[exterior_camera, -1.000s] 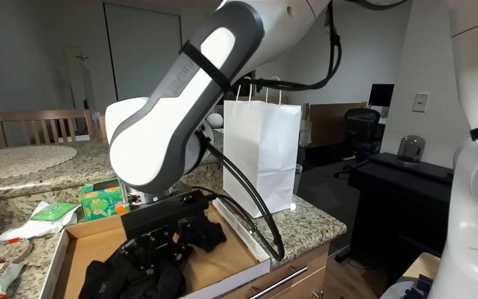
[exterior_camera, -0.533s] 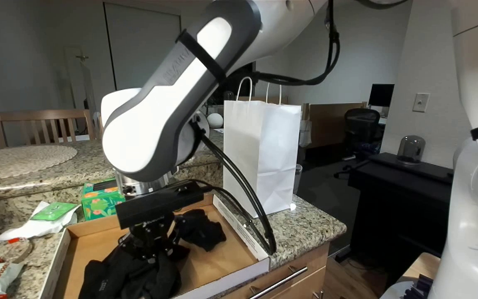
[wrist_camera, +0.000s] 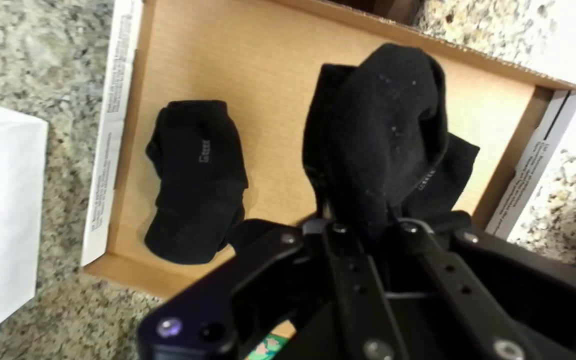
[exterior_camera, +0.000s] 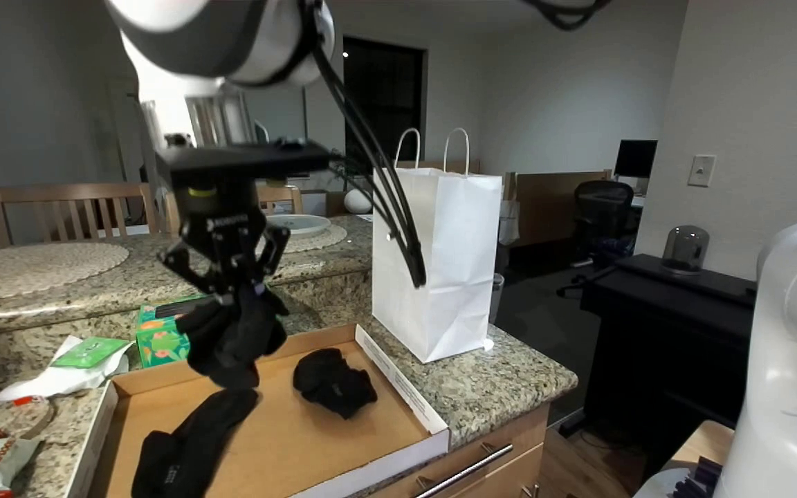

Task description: Put the socks inside the white bag

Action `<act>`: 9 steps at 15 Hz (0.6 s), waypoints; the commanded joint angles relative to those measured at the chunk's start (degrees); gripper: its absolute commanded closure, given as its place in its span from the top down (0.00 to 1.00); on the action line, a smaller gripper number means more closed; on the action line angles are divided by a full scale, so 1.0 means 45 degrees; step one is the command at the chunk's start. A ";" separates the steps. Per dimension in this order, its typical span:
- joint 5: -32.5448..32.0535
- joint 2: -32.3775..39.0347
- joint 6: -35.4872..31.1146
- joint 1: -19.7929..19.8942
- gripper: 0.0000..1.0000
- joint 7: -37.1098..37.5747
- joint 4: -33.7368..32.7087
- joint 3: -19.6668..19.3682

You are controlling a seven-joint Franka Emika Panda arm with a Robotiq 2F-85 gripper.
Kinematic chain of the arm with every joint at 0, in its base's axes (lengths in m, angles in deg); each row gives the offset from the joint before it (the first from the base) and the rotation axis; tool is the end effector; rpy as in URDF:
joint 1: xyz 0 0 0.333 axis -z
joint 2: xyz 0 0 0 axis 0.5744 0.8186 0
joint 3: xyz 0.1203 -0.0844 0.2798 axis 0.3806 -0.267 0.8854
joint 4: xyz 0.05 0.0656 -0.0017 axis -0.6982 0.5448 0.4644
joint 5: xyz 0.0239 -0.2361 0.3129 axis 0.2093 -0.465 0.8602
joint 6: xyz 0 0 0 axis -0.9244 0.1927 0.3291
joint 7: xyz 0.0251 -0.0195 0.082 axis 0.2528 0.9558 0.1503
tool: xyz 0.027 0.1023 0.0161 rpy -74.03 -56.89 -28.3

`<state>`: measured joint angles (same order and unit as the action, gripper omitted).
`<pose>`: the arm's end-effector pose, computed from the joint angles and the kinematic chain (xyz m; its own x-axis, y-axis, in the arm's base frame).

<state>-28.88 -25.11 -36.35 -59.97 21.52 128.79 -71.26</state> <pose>0.4223 0.3609 0.4356 0.9886 0.1426 -0.0491 0.1464 -0.9857 0.0840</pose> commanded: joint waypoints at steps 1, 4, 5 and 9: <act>-0.0490 -0.1301 0.3551 0.0401 0.09 -0.1757 -0.1651 0.0323; -0.1111 -0.2003 0.6170 0.0781 0.09 -0.3229 -0.3505 0.0252; -0.1327 -0.2361 0.6585 0.0998 0.09 -0.3654 -0.3890 0.0157; -0.1349 -0.3418 0.7095 0.2174 0.08 -0.5900 -0.5272 -0.0704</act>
<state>-34.75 -37.44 -5.84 -53.88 2.57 107.86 -72.17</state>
